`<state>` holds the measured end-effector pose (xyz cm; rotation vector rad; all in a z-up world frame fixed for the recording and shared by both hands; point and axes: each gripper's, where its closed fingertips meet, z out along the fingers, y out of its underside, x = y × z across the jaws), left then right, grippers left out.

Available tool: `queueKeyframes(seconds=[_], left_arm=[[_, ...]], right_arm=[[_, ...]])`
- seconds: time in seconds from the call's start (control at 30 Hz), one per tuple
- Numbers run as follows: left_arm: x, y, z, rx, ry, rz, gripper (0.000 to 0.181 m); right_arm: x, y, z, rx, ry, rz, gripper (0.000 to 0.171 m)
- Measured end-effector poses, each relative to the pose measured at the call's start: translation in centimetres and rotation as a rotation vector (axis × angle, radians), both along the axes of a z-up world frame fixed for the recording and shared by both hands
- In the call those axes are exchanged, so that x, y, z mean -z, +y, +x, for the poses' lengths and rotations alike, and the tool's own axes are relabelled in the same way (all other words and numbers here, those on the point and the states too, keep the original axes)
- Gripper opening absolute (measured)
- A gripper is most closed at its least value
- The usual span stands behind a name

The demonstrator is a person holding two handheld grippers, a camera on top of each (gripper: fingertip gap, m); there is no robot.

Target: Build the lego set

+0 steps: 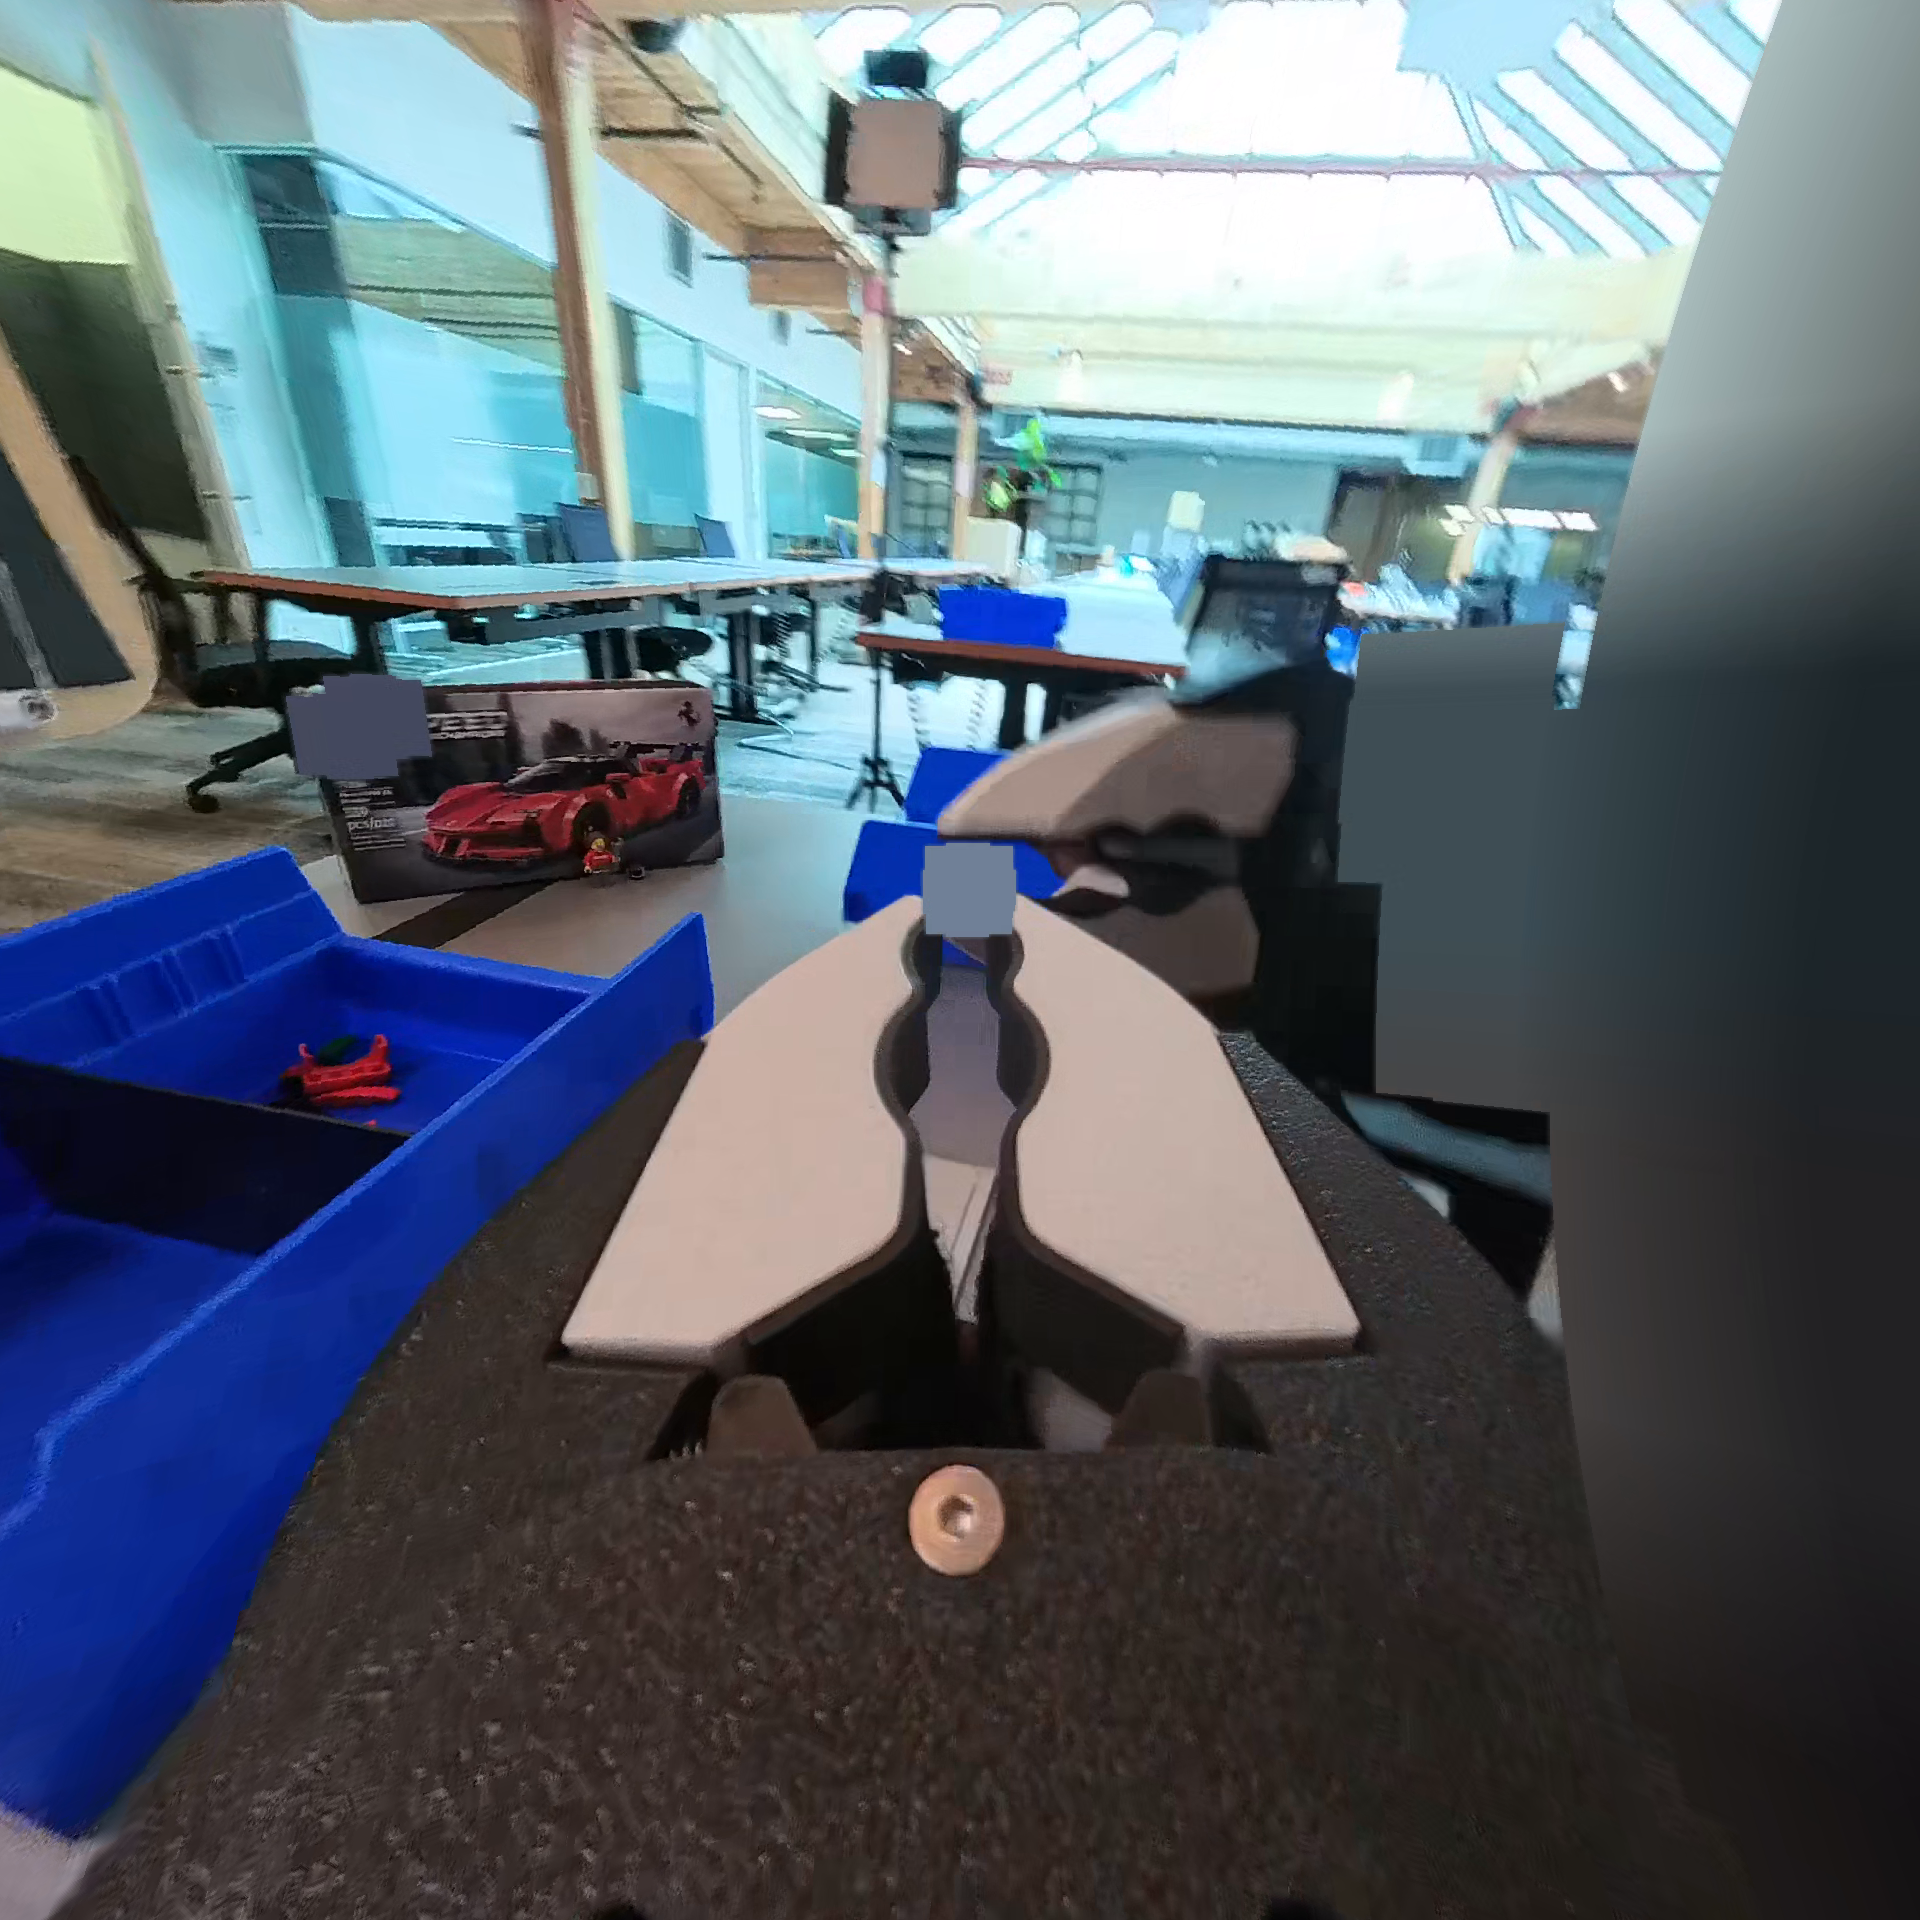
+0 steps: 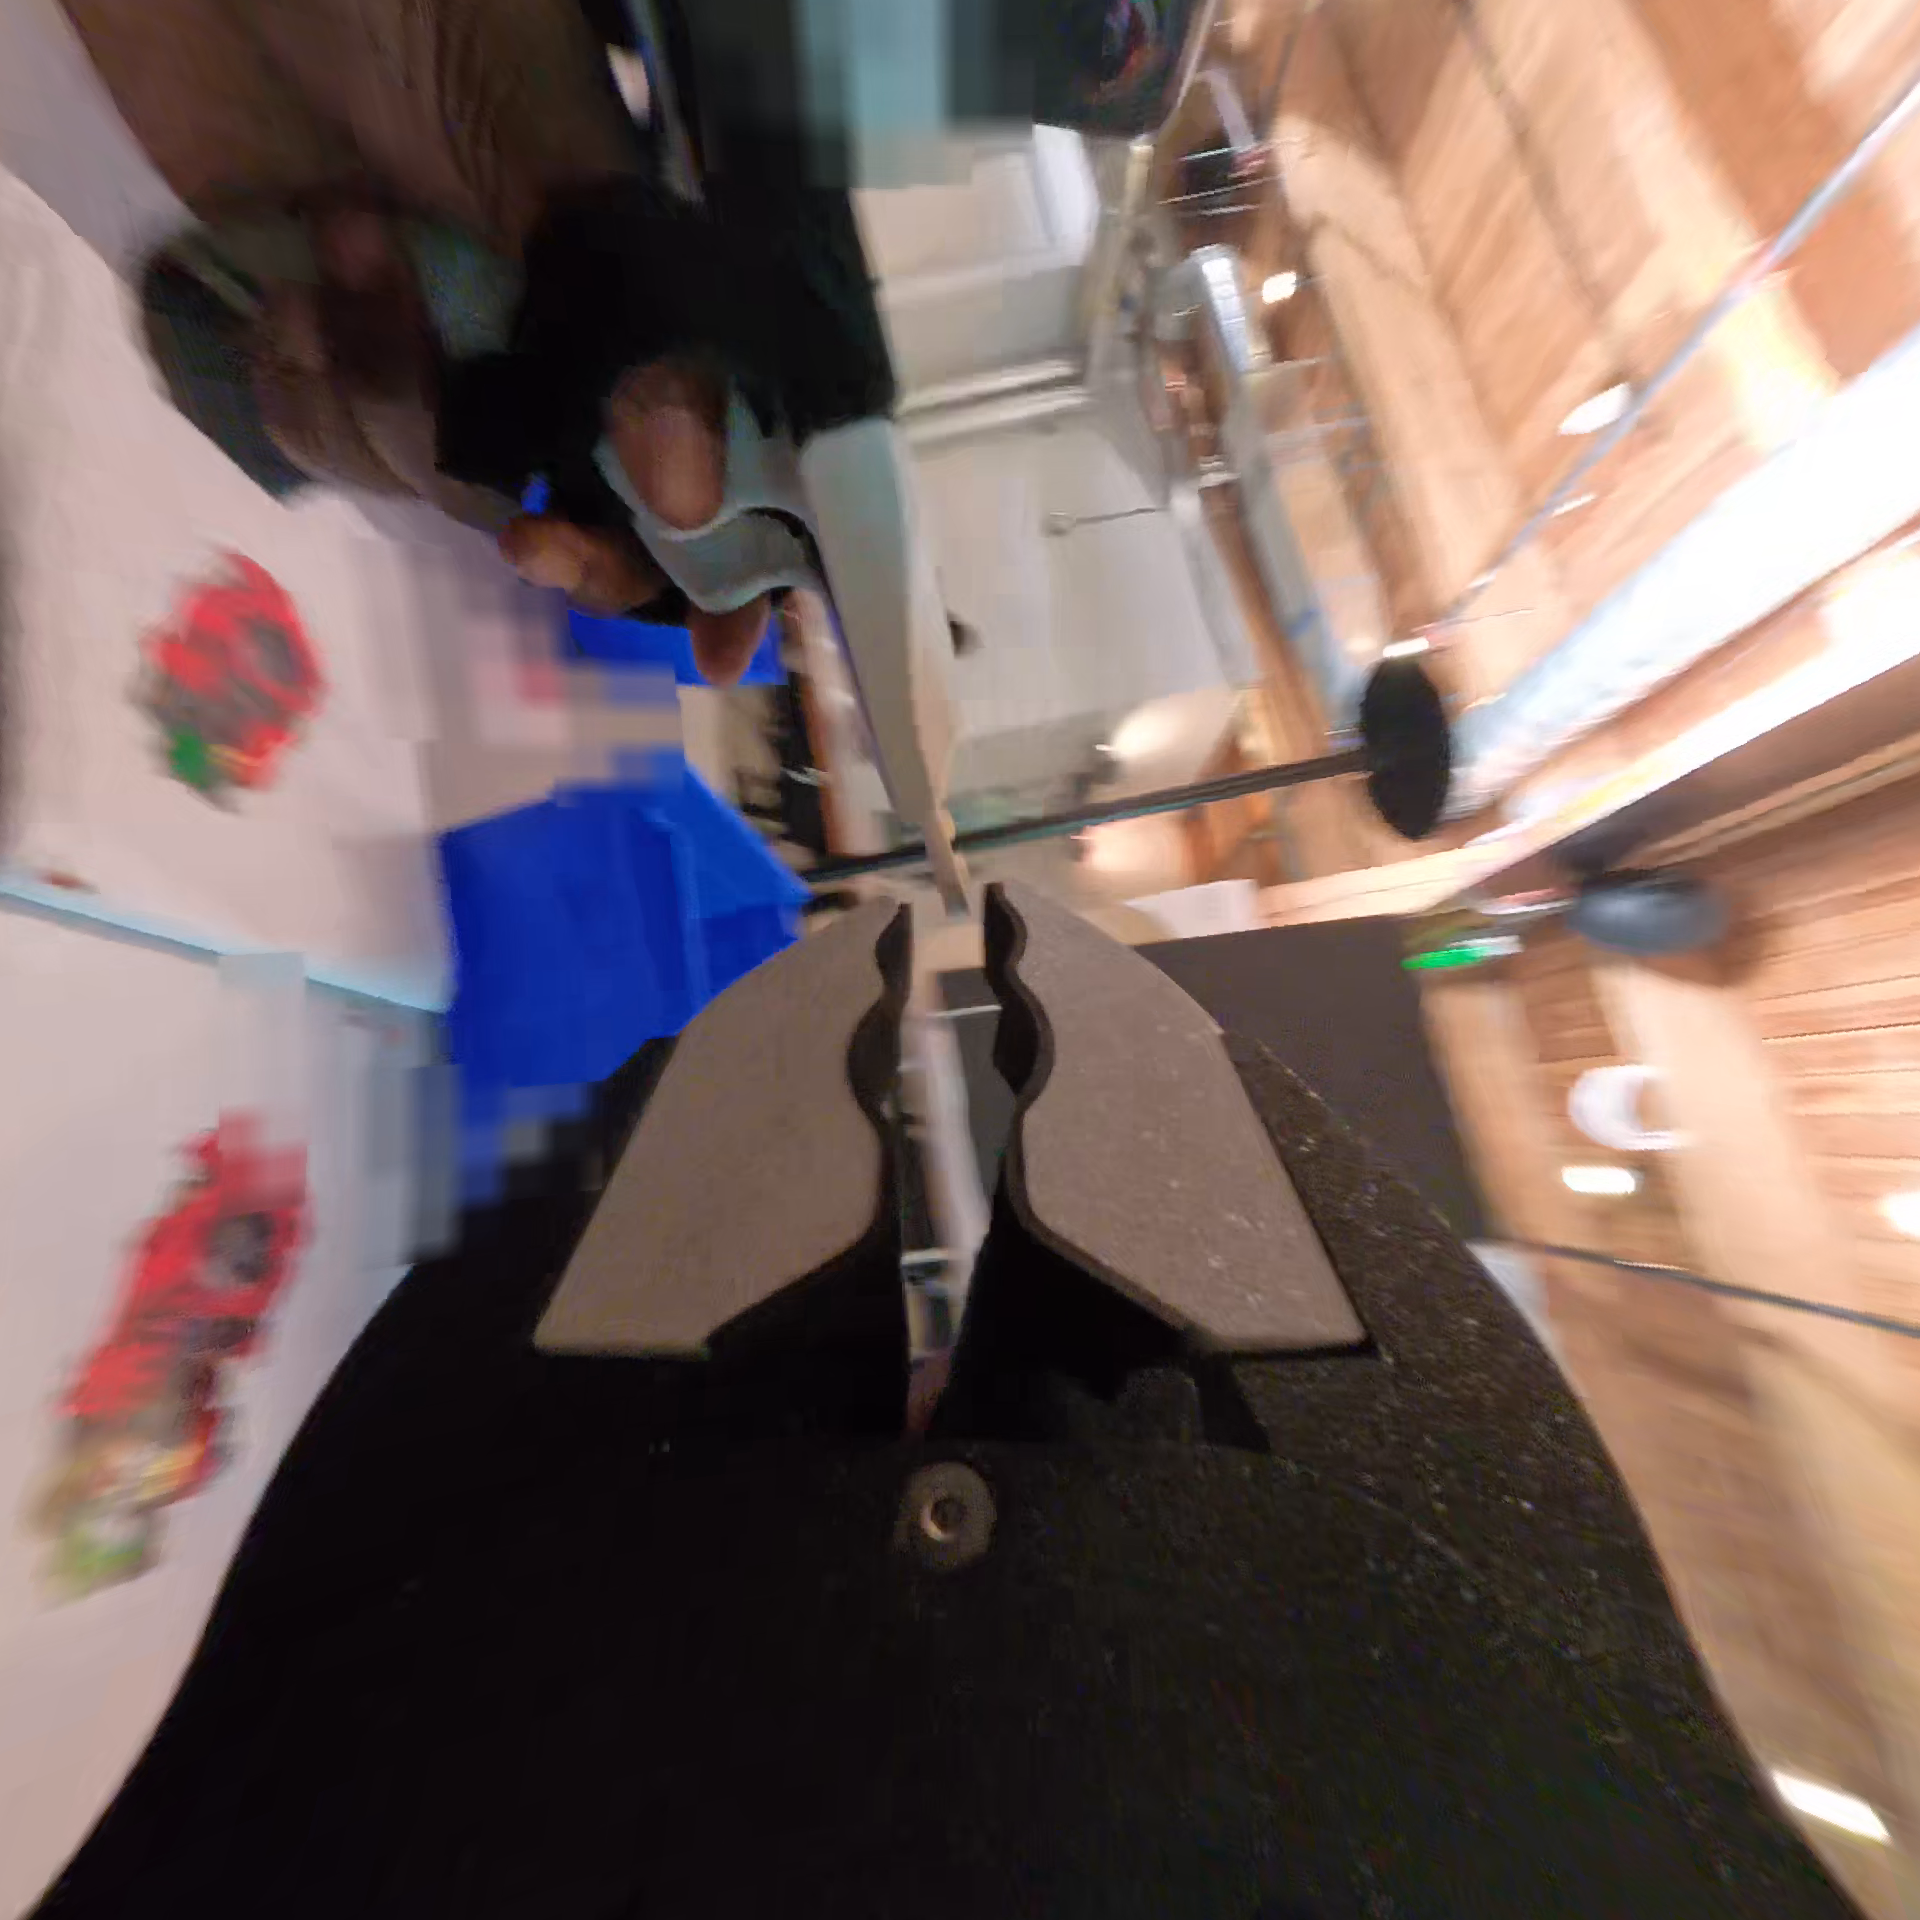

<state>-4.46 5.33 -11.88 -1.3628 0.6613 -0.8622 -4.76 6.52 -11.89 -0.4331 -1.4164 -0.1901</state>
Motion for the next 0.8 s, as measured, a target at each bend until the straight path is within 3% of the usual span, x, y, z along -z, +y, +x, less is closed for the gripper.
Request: queueKeyframes(seconds=[0.1,0.17,0.23,0.4,0.8], left_arm=[[1.7,-1.0,-0.2,0.124,0.142,0.039,0.008],[3.0,-1.6,-0.2,0.194,0.240,0.062,0.008],[3.7,-2.0,0.1,0.247,0.295,0.080,0.008],[4.6,-2.5,1.3,0.300,0.352,0.096,0.008],[5.4,-2.4,2.0,0.322,0.362,0.090,0.008]], right_arm=[[1.6,-0.7,1.1,-0.192,-0.107,-0.565,0.026],[2.3,-2.0,1.6,-0.325,-0.206,-1.029,0.027],[2.6,-2.8,1.9,-0.388,-0.279,-1.295,0.021],[4.8,-2.6,1.7,-0.309,-0.366,-1.257,0.011],[5.9,-3.2,2.1,-0.314,-0.406,-1.322,0.008]])
